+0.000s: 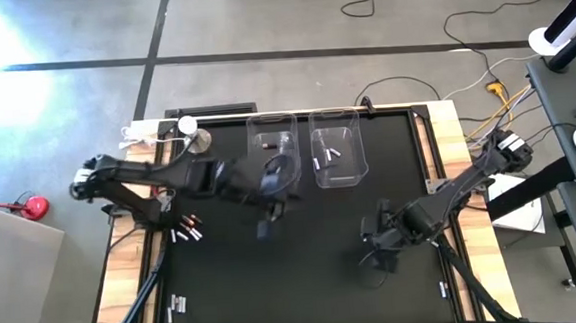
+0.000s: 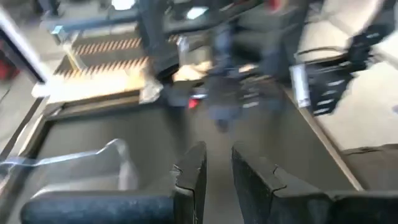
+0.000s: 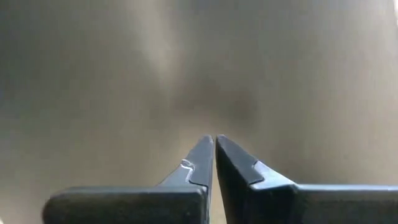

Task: Sort batteries
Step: Put the white battery into the right transparent bin, then put the black battery into the left transparent bin

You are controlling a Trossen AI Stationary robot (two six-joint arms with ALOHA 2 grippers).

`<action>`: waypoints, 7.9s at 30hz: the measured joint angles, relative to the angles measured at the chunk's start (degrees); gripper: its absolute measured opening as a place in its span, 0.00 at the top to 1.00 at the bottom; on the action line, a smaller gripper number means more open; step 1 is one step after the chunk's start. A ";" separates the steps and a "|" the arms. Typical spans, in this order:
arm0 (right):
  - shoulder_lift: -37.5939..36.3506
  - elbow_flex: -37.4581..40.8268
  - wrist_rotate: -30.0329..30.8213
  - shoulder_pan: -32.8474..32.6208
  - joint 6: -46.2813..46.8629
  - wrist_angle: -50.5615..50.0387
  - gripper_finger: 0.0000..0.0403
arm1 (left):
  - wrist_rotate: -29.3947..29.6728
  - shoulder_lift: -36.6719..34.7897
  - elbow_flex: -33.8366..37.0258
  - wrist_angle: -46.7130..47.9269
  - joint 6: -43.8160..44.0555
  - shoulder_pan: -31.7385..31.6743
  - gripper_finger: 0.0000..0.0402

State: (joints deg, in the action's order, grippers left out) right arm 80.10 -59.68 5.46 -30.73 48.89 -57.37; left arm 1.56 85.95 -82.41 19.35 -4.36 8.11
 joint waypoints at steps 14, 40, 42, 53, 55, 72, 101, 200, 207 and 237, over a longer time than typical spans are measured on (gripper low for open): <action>5.31 12.26 -24.23 0.21 13.02 -7.95 0.59 | 0.98 -19.88 31.49 -23.71 1.06 3.46 0.86; 15.65 21.00 -33.72 3.00 -4.00 -1.02 0.78 | -0.36 -24.17 40.11 -30.47 1.94 3.84 0.86; 15.63 20.78 -33.41 2.98 -4.00 -0.86 0.84 | -0.39 -24.37 41.65 -34.19 2.18 3.40 0.86; 13.70 15.01 -28.09 2.98 -4.36 -1.35 0.94 | -0.33 -25.75 42.70 -35.82 3.86 3.07 0.86; 12.51 12.28 -25.13 3.03 -3.67 -1.85 0.94 | -0.40 -26.31 42.70 -35.35 4.37 3.09 0.86; 10.88 -30.02 11.24 18.87 -28.96 -15.14 0.94 | -2.56 -36.72 42.70 -28.75 0.37 3.15 0.86; 37.01 -36.56 -1.45 59.62 -55.50 -9.12 0.94 | -2.14 -46.95 45.59 -16.83 5.42 3.88 0.86; 22.01 -3.24 -38.54 -24.38 14.09 -2.02 0.26 | -2.16 -44.92 45.81 -21.14 -5.52 3.85 0.86; 24.97 -3.67 -38.70 -27.90 11.56 -2.08 0.15 | -2.16 -44.89 45.81 -21.14 -7.27 3.85 0.86; 24.65 2.21 -37.43 -29.54 7.16 1.98 0.43 | -2.16 -44.89 45.81 -21.62 -8.46 3.85 0.86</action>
State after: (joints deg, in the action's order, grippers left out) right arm 104.75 -57.48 -31.97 -60.27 56.05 -55.39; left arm -0.60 41.06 -36.60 -2.26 -12.82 11.97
